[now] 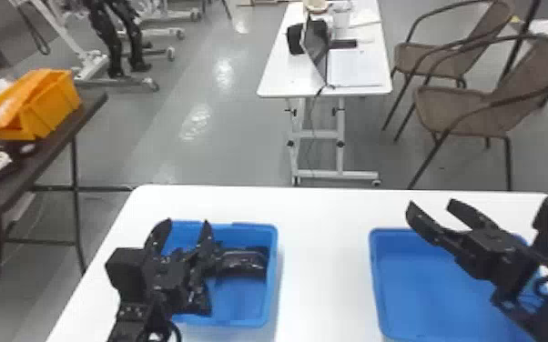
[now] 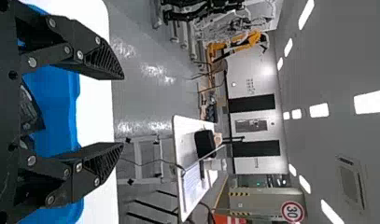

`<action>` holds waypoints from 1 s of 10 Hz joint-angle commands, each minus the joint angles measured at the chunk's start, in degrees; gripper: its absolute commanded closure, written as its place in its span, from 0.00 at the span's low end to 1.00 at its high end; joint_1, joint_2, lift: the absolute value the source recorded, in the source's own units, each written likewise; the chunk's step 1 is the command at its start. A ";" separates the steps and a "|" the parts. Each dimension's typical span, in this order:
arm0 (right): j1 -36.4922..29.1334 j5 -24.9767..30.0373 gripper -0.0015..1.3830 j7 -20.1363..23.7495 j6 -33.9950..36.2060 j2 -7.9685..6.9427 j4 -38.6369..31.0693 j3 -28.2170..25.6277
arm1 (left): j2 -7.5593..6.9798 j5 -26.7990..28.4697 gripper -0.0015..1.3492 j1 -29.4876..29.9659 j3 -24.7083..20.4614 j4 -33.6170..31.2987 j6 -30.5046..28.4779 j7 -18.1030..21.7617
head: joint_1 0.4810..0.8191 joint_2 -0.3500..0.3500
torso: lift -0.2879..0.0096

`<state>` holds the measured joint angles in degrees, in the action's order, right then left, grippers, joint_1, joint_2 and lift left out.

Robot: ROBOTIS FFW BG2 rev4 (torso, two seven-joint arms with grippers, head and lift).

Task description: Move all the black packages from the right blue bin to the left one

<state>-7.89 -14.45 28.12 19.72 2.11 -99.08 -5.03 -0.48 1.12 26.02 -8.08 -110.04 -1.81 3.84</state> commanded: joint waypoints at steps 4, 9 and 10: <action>-11.53 2.94 0.15 -10.72 -16.11 -2.16 -6.30 0.02 | 0.63 -7.71 0.12 1.49 5.61 -2.99 9.63 -7.44 | 0.63 0.64 | 0.84; -28.76 5.49 0.15 -15.20 -16.55 -2.16 -16.58 -1.39 | -4.09 -7.27 0.12 17.92 7.28 -12.83 5.06 -13.59 | 0.63 0.59 | 0.84; -32.72 7.86 0.15 -15.55 -15.41 -2.16 -19.13 -1.21 | -5.67 -3.84 0.12 19.33 7.02 -13.80 4.18 -13.06 | 0.63 0.58 | 0.84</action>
<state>-38.23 -7.84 12.54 3.75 0.09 -116.71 -6.28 -5.18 -4.39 44.30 -0.94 -123.14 3.06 -9.13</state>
